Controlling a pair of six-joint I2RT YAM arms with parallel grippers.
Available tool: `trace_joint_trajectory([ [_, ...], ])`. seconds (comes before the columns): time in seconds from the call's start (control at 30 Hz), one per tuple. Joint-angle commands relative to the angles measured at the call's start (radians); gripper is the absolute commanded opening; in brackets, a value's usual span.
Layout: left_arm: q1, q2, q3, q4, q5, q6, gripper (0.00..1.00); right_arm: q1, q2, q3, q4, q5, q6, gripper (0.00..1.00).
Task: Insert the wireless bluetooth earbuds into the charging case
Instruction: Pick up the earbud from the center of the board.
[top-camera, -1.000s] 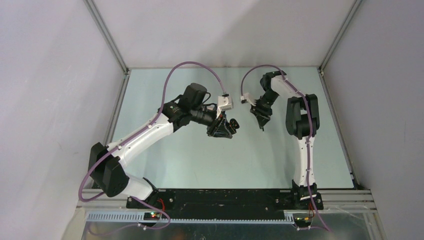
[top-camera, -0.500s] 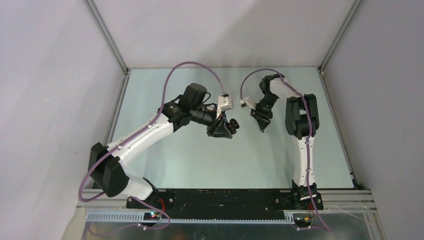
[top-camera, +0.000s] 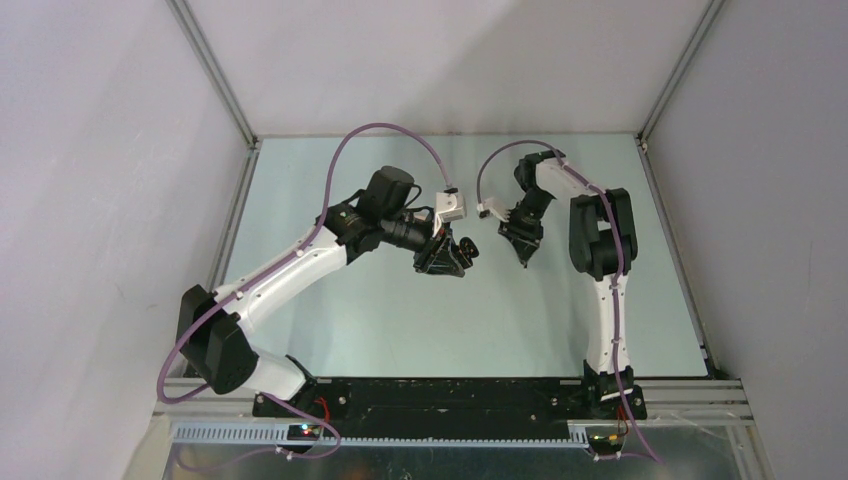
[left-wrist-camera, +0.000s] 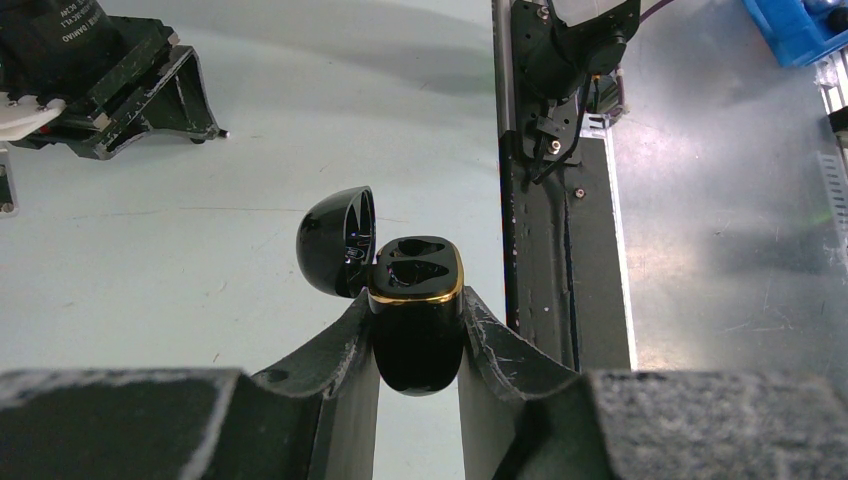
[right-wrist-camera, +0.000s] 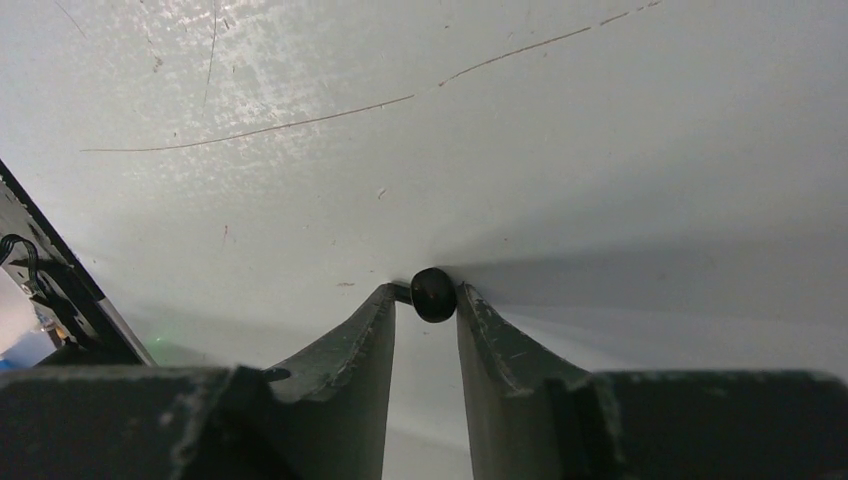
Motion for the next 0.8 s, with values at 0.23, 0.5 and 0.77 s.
trace_joint_trajectory([
  [0.23, -0.005, -0.036, 0.044, 0.006, 0.029, 0.023, 0.00, 0.027, -0.040, -0.048, 0.074, 0.030, 0.016, 0.15],
  [0.5, -0.005, -0.029, 0.036, 0.022, 0.033, 0.009, 0.00, 0.005, -0.136, -0.048, 0.068, -0.039, 0.018, 0.11],
  [0.77, -0.005, -0.003, -0.008, 0.135, 0.048, -0.095, 0.00, -0.020, -0.462, -0.192, 0.255, -0.080, 0.147, 0.09],
])
